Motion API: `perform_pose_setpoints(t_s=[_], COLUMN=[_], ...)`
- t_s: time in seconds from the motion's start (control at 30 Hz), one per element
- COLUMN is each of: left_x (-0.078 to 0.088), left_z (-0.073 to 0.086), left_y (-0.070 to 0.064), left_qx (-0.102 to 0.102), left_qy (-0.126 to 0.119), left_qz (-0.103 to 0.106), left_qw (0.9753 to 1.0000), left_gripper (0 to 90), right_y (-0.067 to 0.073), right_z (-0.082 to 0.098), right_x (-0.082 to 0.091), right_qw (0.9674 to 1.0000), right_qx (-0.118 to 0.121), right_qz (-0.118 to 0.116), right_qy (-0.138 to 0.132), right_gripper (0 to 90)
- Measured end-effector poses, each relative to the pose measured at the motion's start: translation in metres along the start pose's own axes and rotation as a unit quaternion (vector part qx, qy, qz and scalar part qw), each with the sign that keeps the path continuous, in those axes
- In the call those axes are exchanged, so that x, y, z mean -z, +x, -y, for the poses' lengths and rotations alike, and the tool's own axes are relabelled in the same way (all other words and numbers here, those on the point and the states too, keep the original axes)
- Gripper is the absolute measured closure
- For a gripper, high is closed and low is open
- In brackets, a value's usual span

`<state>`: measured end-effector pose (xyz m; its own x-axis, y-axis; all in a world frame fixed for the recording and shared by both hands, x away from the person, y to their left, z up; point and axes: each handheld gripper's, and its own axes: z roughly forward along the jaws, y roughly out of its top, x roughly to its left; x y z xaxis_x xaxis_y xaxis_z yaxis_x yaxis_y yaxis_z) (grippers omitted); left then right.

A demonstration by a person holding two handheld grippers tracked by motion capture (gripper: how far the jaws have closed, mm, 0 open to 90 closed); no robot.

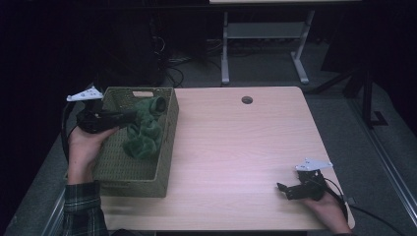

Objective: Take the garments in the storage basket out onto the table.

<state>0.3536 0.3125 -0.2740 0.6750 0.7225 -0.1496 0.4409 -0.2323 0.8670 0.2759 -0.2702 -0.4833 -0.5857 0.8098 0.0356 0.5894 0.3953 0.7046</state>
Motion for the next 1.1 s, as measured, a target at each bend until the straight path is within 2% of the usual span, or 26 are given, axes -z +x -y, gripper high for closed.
perform_pose_setpoints(t_s=[0.2,0.5,0.77,1.1], left_x=[0.001,-0.012,-0.038,-0.074], left_z=[-0.022,-0.050,-0.066,-0.074], left_y=[-0.019,-0.045,-0.072,-0.102], left_qx=[-0.021,-0.052,-0.071,-0.096], left_qy=[-0.018,-0.019,-0.018,-0.001], left_qz=[0.024,0.050,0.077,0.114], left_qw=[0.9993,0.9972,0.9943,0.9888], left_gripper=[84.5,84.5,84.8,84.9], right_y=[0.000,0.000,0.000,0.000], right_z=[0.000,0.000,0.000,0.000], right_x=[0.000,0.000,0.000,0.000], right_qw=[1.0000,1.0000,1.0000,1.0000], right_qx=[0.000,0.000,0.000,0.000], right_qz=[0.000,0.000,0.000,0.000], right_qy=[0.000,0.000,0.000,0.000], right_gripper=[2.1,2.1,2.1,2.1])
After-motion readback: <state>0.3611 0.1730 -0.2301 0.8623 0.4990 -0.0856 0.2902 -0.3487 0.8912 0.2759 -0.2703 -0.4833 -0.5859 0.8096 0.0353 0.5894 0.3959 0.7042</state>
